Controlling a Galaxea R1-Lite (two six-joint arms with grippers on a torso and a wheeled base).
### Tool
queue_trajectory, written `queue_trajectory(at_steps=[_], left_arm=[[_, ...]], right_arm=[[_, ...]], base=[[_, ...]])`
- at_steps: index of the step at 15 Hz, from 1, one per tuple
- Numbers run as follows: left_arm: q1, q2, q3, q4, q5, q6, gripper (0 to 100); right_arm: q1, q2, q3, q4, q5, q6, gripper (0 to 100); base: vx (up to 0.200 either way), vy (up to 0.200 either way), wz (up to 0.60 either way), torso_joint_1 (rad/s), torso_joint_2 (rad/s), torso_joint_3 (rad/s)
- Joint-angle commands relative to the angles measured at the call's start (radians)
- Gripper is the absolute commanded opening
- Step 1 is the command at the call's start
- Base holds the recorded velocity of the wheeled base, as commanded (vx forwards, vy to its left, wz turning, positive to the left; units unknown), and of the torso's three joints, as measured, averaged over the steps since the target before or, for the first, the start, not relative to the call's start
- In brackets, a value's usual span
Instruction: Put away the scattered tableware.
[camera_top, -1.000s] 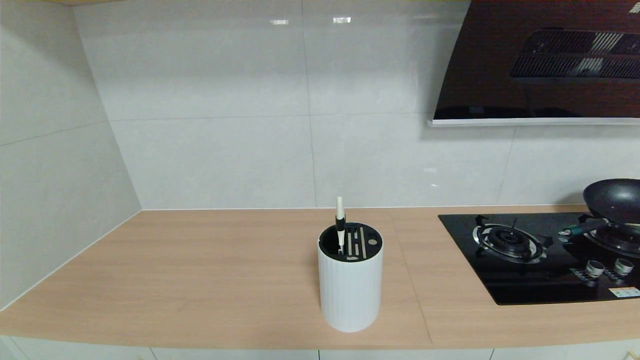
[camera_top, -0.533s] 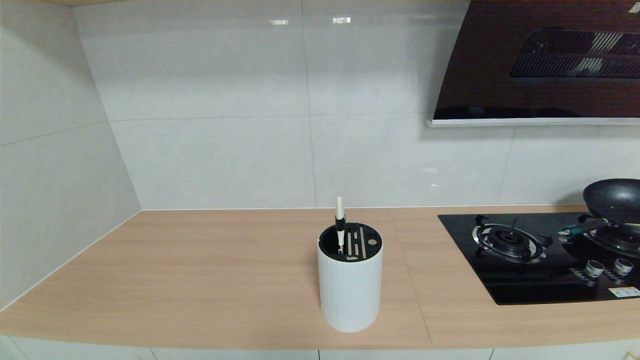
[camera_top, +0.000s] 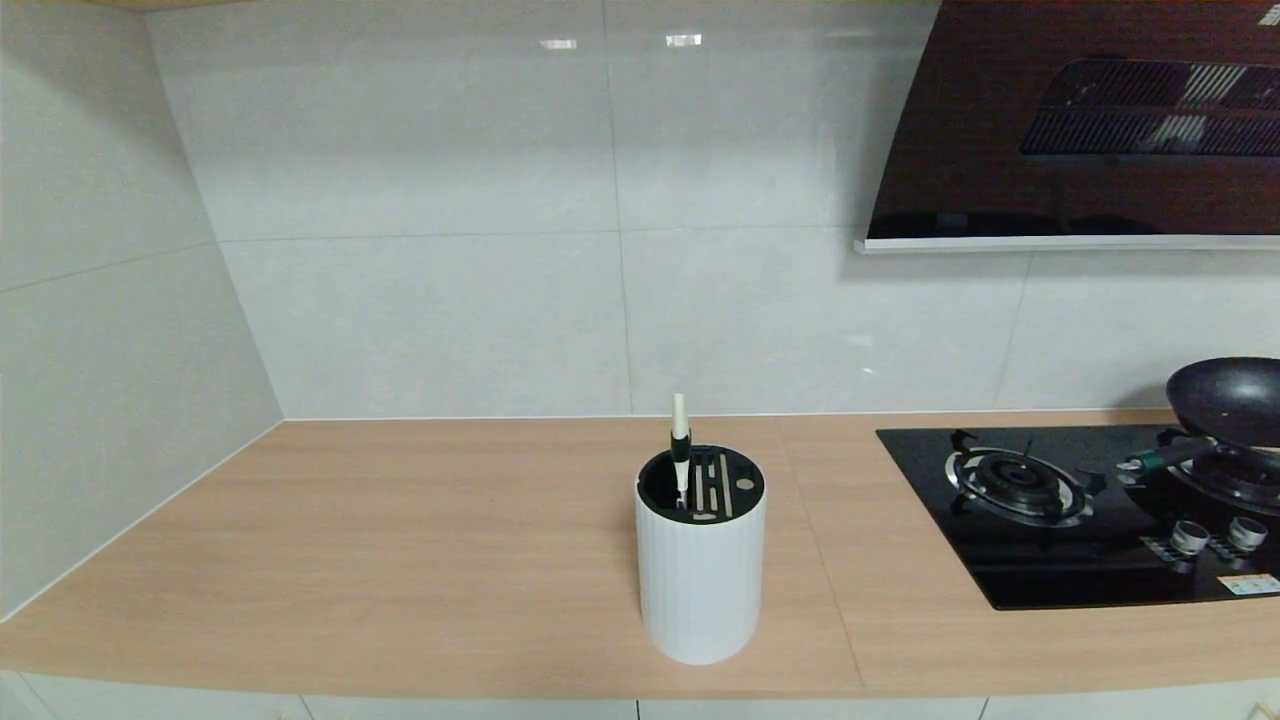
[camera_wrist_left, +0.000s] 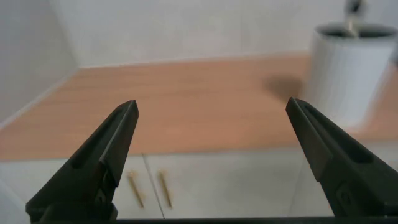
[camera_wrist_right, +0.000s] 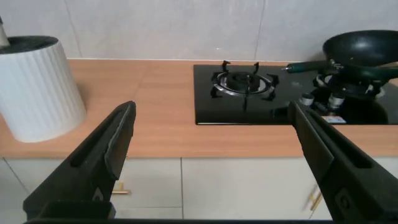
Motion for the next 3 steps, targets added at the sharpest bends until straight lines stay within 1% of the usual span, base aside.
queue_trajectory(at_steps=[1,3], left_arm=[[0.0,-0.001,0.001,-0.001,0.0,-0.006,100],[0.0,-0.002,0.001,0.001,0.0,-0.009,100]], right_arm=[[0.0,0.001,0.0,0.002,0.001,0.007,100],[0.0,0.001,0.0,0.002,0.002,0.008,100]], base=[[0.0,0.0,0.0,0.0,0.0,0.0],[0.0,0.0,0.0,0.0,0.0,0.0]])
